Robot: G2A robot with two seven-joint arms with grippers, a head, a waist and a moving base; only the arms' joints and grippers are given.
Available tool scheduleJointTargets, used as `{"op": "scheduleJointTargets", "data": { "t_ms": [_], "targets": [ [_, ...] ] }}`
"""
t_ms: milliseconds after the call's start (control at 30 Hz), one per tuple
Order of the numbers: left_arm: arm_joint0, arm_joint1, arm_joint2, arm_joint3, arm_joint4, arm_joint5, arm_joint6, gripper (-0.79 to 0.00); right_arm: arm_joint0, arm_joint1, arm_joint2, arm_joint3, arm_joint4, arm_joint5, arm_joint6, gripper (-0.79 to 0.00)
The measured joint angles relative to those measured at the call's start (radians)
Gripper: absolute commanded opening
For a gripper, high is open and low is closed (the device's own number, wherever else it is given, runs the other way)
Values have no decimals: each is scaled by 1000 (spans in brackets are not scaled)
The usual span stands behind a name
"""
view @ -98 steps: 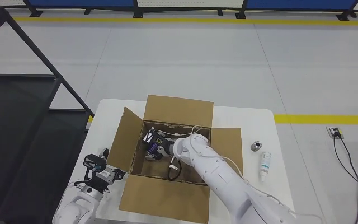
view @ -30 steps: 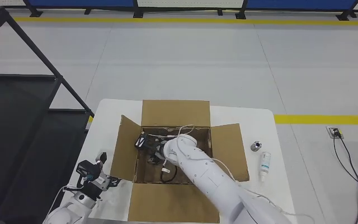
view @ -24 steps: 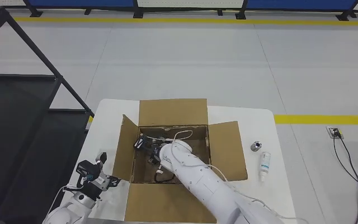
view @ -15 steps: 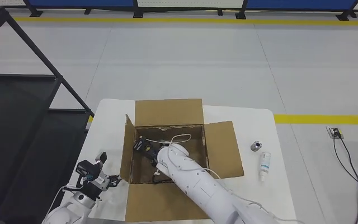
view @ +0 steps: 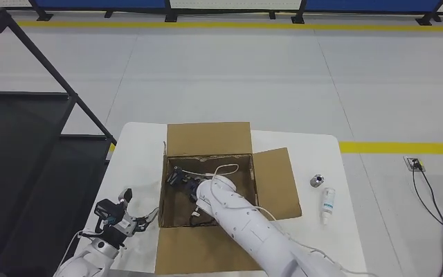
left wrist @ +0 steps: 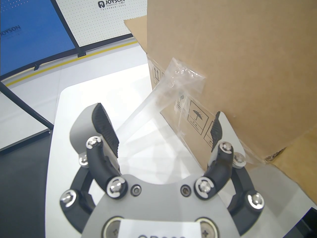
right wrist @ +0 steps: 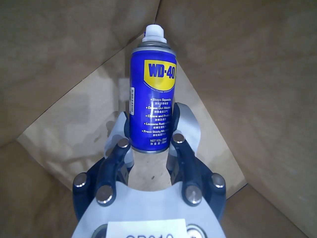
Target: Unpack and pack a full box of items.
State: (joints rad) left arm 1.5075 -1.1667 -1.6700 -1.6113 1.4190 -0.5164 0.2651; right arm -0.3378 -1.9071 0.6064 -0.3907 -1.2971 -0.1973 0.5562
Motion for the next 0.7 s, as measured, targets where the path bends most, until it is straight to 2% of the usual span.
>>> {"op": "scheduleJointTargets", "data": {
  "t_ms": [267, 367, 467, 567, 700],
  "targets": [
    [-3, 2, 21, -7, 19, 9, -3, 0, -14, 49, 51, -46, -13, -41, -50, -785],
    [-6, 3, 29, -9, 21, 12, -6, 0, -31, 80, 81, -87, -24, -60, -54, -785],
    [-11, 4, 35, -8, 24, 15, -10, 0, -56, 120, 123, -152, -33, -127, -47, -785],
    [-15, 5, 43, -7, 31, 16, -12, 0, -101, 168, 173, -256, -58, -188, -14, -785],
    [-17, 6, 52, -12, 38, 17, -12, 0, -222, 239, 265, -492, -113, -225, 79, -785]
  ]
}}
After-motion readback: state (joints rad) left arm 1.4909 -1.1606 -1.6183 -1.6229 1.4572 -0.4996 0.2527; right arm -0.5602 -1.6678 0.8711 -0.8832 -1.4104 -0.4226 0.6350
